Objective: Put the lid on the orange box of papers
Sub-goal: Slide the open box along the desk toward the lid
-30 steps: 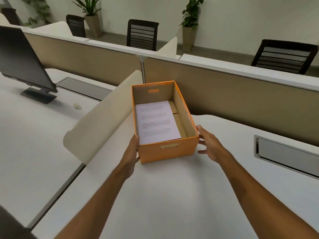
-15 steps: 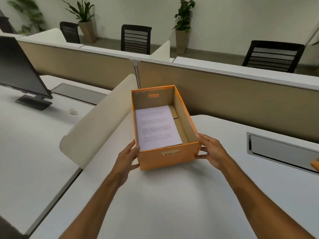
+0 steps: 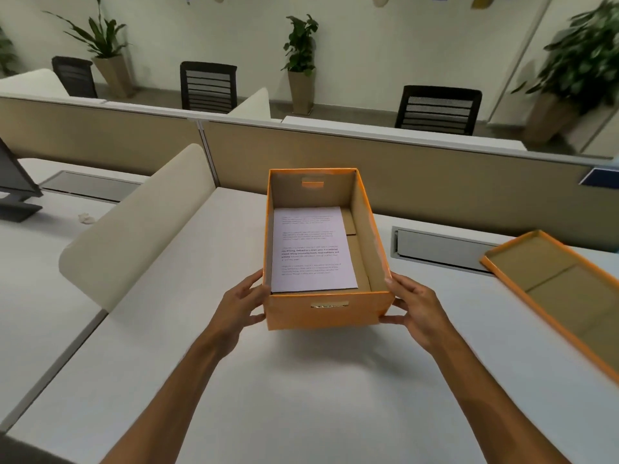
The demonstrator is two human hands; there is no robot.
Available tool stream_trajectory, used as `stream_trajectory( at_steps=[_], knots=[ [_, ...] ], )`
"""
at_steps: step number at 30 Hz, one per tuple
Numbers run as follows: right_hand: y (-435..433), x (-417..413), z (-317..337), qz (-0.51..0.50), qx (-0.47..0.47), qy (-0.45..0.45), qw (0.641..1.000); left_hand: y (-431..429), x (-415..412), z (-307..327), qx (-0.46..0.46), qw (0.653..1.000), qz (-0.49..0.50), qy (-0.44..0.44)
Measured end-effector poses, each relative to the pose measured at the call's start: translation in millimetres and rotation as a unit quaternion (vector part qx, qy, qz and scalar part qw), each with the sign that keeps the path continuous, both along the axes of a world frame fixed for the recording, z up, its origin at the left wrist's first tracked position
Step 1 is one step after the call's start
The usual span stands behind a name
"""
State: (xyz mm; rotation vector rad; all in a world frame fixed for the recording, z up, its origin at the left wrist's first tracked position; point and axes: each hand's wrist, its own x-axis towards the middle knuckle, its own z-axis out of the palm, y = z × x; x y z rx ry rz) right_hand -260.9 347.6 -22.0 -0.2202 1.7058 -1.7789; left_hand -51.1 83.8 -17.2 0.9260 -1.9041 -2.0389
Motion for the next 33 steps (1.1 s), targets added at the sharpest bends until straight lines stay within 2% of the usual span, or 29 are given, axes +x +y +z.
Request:
stream_trajectory(
  at_steps=[7,16,33],
  knots=[
    [98,20,0,-0.054,-0.005,-0.008,0.998,76,-4,0,0.000,0.999,-0.046,-0.001],
    [183,78,3,-0.114,-0.002,0.003,0.993,139,16,-2,-0.004,0.996,-0.089,-0.003],
    [247,211,-35,-0.185,0.028,-0.030,0.982,206,118,-27,0.002,0.993,-0.116,-0.027]
  ],
)
